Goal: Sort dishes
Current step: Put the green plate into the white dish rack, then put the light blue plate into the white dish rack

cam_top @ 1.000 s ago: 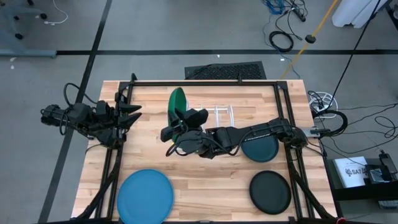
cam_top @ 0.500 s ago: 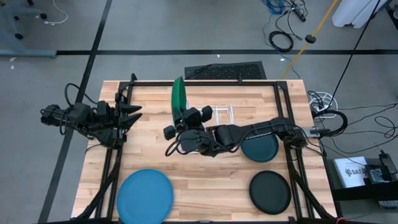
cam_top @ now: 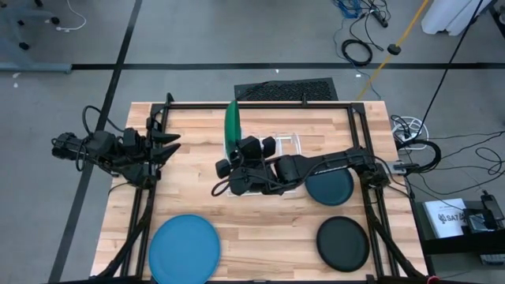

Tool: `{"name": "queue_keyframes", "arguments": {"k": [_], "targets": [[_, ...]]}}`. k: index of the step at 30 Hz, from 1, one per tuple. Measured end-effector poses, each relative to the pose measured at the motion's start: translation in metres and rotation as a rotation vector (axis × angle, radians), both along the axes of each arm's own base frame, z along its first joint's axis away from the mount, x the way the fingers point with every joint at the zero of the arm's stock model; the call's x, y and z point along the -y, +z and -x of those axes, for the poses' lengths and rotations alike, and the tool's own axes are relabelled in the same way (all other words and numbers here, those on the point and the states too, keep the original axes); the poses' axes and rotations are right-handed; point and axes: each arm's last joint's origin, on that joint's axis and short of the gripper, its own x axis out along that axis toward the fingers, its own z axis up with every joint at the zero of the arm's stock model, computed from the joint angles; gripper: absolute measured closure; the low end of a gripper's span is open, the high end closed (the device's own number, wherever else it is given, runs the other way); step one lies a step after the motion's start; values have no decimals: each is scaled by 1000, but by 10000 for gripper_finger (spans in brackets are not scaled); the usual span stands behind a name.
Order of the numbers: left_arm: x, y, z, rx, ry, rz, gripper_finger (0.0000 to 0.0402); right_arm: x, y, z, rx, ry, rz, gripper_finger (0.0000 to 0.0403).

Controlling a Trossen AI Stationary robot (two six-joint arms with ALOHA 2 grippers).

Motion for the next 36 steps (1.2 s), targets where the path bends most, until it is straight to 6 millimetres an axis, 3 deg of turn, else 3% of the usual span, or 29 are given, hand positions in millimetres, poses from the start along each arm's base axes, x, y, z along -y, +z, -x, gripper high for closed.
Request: {"name": "queue_keyframes", "arguments": {"k": [4,17,25,29,33,36], "targets": [[0,0,0,-1,6,3,267,0,-1,1,-16,17,-10,344],[-1,0,0,-3,25,9,267,-2,-8,7,-87,21,-25,251],[-1,-2,-1,-18,25,5,267,-9,-2,3,-119,88,45,231],[0,-4,-1,-46,25,-4,267,-33,6,1,-180,248,151,233],[0,-7,-2,-75,25,-12,267,-70,9,4,-292,622,274,233],[0,-8,-2,-82,25,-14,267,-102,-3,7,-367,845,329,233]]}}
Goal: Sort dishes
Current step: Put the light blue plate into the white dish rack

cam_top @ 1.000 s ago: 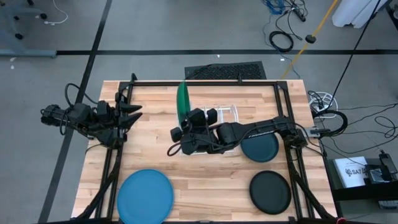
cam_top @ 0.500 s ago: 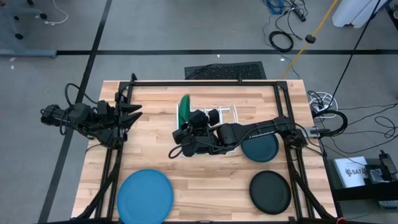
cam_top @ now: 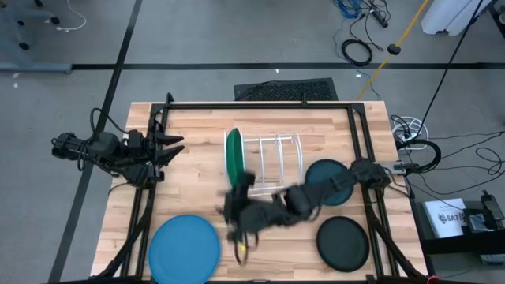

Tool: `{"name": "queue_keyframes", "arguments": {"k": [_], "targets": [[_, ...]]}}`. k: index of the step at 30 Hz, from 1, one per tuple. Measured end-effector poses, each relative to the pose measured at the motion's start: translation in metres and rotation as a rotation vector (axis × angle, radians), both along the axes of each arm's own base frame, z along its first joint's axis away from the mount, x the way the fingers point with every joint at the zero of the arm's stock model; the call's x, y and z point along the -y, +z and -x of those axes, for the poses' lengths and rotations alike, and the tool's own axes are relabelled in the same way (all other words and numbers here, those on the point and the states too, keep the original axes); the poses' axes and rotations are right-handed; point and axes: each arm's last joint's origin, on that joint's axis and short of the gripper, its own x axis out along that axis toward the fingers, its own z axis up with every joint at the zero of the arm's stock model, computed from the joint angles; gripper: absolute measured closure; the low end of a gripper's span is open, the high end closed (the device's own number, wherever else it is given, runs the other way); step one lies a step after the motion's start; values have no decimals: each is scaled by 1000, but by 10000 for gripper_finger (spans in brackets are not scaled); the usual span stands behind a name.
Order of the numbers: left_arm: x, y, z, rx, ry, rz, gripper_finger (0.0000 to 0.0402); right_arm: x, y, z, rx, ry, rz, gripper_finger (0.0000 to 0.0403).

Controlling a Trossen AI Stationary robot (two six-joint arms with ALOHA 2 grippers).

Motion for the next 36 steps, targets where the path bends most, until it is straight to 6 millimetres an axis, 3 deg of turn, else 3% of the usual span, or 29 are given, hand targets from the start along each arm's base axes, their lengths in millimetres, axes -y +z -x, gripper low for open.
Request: {"name": "queue_keyframes", "arguments": {"k": [7,13,18,28,36], "targets": [[0,-2,-1,-10,-18,68,267,-48,-69,-7,-255,244,118,233],[1,-9,-2,-71,-39,155,267,-68,-143,-30,-382,385,266,234],[1,-13,-3,-104,-48,214,267,-80,-187,-42,-409,531,374,234],[1,-15,-3,-114,-51,235,267,-92,-230,-50,-426,734,591,234],[1,-20,-4,-164,-49,267,267,-97,-242,-60,-329,777,721,234]]}}
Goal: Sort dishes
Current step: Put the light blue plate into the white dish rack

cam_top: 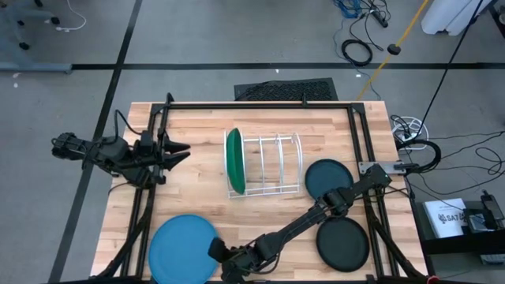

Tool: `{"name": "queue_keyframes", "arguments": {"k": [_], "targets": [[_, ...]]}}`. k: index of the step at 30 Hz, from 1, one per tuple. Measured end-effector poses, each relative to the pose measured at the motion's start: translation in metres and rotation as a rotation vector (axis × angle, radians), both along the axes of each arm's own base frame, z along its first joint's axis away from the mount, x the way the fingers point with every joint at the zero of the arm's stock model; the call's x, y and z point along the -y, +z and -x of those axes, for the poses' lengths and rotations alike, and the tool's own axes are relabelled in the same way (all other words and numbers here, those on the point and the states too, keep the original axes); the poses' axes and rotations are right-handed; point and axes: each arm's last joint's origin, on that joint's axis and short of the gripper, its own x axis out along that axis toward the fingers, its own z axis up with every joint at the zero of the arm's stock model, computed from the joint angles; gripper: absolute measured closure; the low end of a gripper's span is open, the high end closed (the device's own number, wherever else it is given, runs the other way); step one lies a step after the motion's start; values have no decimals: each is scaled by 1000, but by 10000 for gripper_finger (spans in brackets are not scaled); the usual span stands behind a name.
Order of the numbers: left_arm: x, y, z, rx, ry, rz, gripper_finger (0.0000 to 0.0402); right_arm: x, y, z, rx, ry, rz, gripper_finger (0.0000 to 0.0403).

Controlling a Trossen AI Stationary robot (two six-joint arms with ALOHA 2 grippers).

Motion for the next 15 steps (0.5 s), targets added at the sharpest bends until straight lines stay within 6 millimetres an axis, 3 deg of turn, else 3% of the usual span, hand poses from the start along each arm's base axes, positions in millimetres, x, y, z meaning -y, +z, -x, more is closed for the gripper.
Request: {"name": "queue_keyframes", "arguments": {"k": [9,15], "targets": [[0,-4,0,-36,1,51,267,-1,-2,-1,-8,56,-6,238],[1,-5,-4,-42,8,76,267,-1,-7,-3,-2,96,6,273]]}}
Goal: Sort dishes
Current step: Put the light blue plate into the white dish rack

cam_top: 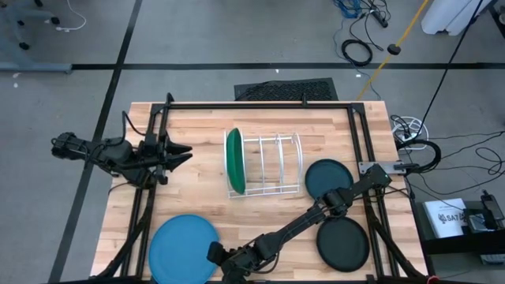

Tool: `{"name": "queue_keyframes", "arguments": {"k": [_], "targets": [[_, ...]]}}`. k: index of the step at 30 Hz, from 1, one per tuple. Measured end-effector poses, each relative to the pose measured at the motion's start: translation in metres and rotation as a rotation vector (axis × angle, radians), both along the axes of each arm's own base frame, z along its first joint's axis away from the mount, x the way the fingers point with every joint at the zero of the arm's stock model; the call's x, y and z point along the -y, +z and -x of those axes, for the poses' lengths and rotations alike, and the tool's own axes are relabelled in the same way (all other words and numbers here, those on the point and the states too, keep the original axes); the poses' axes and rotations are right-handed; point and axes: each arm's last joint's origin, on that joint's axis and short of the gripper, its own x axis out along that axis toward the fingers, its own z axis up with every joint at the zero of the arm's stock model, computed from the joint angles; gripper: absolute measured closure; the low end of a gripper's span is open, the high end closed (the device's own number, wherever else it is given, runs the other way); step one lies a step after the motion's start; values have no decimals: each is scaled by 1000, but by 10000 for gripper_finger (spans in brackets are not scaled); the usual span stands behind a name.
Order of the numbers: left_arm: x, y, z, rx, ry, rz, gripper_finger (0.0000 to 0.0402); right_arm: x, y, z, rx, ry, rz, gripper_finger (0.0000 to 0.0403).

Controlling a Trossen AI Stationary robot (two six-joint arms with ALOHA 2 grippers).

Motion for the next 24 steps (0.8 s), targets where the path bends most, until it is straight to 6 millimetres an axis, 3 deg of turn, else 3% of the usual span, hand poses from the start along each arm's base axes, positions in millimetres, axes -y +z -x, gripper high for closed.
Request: {"name": "queue_keyframes", "arguments": {"k": [12,18,24], "targets": [[3,-3,-9,-28,0,7,267,-2,-9,-3,24,21,2,335],[3,-4,-11,-36,0,5,267,-1,-10,-3,21,12,5,392],[3,-4,-11,-36,-1,6,267,-1,-11,-2,3,-27,-8,398]]}}
